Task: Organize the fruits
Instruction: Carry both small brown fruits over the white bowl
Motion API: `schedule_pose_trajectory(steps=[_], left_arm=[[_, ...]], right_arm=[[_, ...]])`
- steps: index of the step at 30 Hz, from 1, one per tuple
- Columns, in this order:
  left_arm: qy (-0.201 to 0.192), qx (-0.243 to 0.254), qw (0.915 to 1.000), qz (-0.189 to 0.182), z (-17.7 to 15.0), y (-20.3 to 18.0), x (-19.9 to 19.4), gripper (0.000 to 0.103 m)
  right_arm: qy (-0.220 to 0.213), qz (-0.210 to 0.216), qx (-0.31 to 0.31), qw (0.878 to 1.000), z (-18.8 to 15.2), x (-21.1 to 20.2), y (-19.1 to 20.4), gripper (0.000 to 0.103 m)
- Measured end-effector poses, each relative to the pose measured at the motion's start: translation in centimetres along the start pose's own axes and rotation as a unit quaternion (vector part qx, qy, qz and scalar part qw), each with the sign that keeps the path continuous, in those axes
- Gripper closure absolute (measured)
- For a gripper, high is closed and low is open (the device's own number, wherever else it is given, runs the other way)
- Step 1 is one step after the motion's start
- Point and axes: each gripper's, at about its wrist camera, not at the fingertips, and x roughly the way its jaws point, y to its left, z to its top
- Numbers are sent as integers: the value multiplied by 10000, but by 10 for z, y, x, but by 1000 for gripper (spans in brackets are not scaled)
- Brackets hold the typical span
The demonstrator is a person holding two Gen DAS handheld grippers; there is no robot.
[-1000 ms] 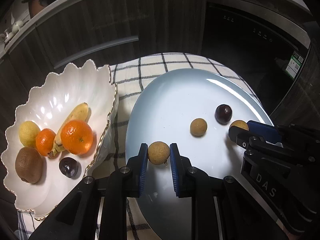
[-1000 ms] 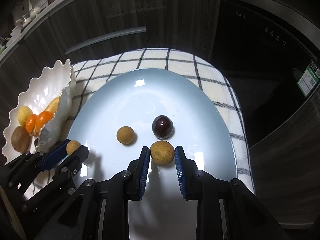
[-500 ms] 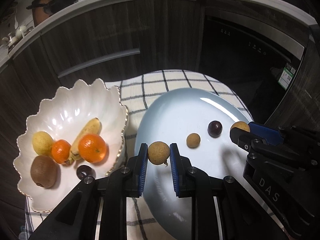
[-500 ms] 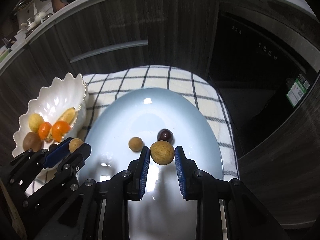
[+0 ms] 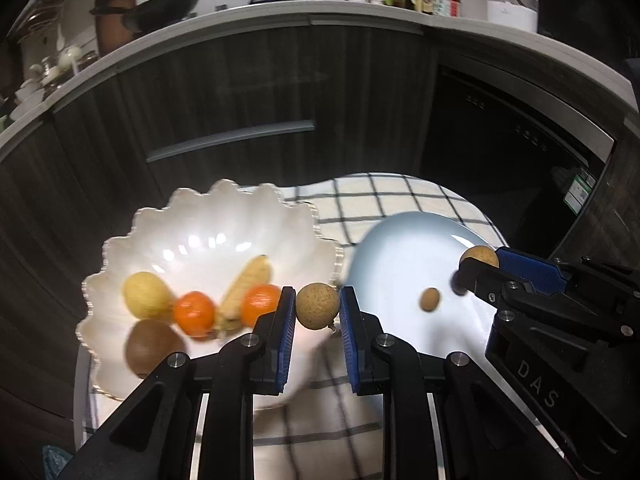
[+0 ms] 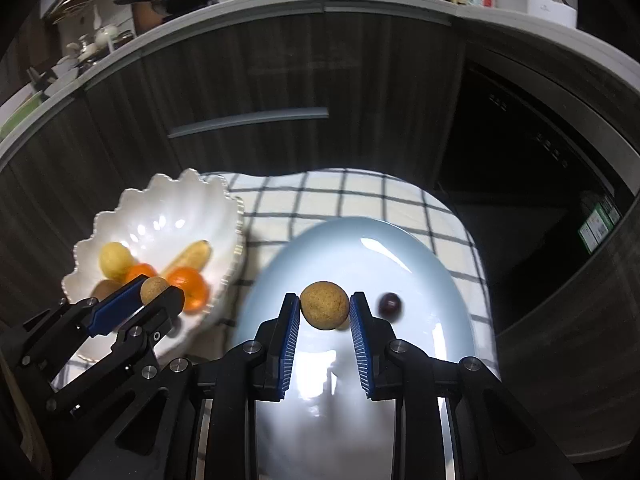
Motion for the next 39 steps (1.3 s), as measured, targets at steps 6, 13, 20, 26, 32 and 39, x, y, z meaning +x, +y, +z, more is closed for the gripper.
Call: schedule_pose_trajectory(steps=[6,13,20,26,32,39], left_arm=[[-71,-212,9995,204,0,43,-11,81],[-84,-418,9983,397,-2,87,-16,81],[-36,-570,9972,473,-8,116,-8,81],[75,-661,9966,479,-15,135,4,81],[194,-719,9962,458,-19,142,18,80],[319,-762,9957,417,-22,146,27,79]], right_arm=[[-55,195,-130,9997,6,1,40,76],[-31,404,-315,9987,11,7,86,76],[49,486,-400,9980,13,20,113,76],[216,463,-460,9976,10,36,126,76],[367,467,-497,9970,8,50,132,76],[463,470,-502,9966,9,56,135,75]])
